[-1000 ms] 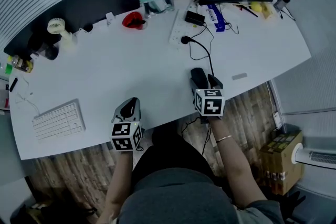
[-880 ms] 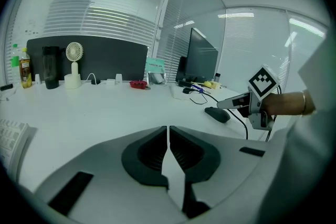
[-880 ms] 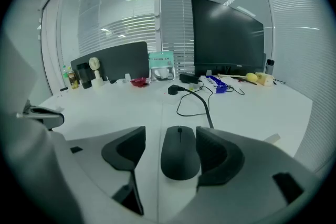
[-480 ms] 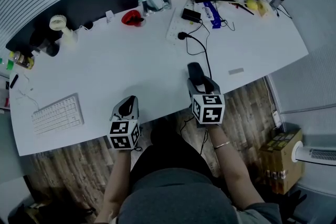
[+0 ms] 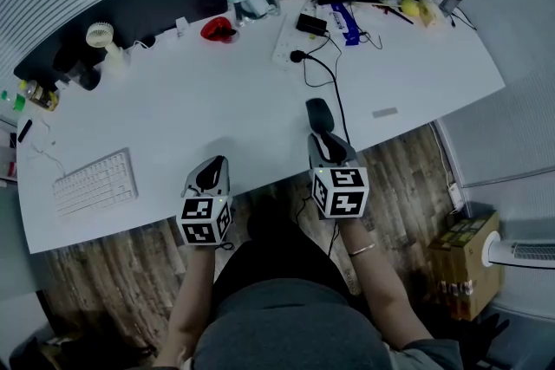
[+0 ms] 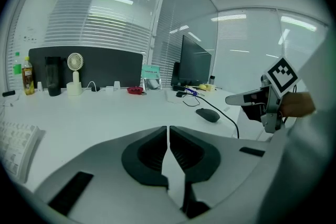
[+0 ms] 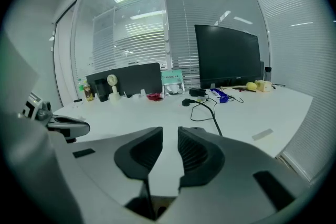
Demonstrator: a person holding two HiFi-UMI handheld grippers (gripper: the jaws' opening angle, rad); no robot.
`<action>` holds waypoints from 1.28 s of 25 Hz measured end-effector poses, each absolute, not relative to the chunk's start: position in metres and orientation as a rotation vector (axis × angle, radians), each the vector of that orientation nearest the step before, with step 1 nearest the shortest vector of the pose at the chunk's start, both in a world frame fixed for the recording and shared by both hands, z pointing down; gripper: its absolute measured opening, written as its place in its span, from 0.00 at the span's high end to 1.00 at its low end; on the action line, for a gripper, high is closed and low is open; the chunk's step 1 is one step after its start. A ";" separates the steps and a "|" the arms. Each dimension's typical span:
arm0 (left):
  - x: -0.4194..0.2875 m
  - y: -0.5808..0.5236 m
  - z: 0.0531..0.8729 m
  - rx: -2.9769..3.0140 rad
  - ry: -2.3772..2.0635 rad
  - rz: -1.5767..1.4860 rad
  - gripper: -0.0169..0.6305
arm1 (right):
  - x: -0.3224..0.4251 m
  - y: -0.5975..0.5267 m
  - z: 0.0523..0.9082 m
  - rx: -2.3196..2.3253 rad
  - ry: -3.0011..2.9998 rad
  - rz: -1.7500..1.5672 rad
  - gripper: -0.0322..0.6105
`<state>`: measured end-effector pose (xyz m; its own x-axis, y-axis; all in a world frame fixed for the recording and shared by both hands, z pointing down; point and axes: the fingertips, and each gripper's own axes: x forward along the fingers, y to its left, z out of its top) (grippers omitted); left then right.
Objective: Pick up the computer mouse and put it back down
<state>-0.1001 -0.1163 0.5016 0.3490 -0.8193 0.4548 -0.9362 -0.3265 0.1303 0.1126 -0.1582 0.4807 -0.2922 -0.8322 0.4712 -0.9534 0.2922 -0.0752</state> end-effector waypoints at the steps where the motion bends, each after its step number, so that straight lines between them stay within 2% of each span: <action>1: -0.100 -0.115 0.501 2.251 -1.546 0.436 0.92 | 0.111 -0.155 0.479 1.611 -2.229 0.492 0.81; 7: -0.100 -0.108 0.498 2.262 -1.546 0.429 0.92 | 0.102 -0.136 0.476 1.592 -2.249 0.498 0.84; 15: -0.100 -0.103 0.495 2.257 -1.557 0.408 0.92 | 0.099 -0.119 0.481 1.569 -2.245 0.509 0.94; 32: -0.096 -0.111 0.491 2.230 -1.588 0.402 0.92 | 0.098 -0.120 0.478 1.503 -2.320 0.532 0.95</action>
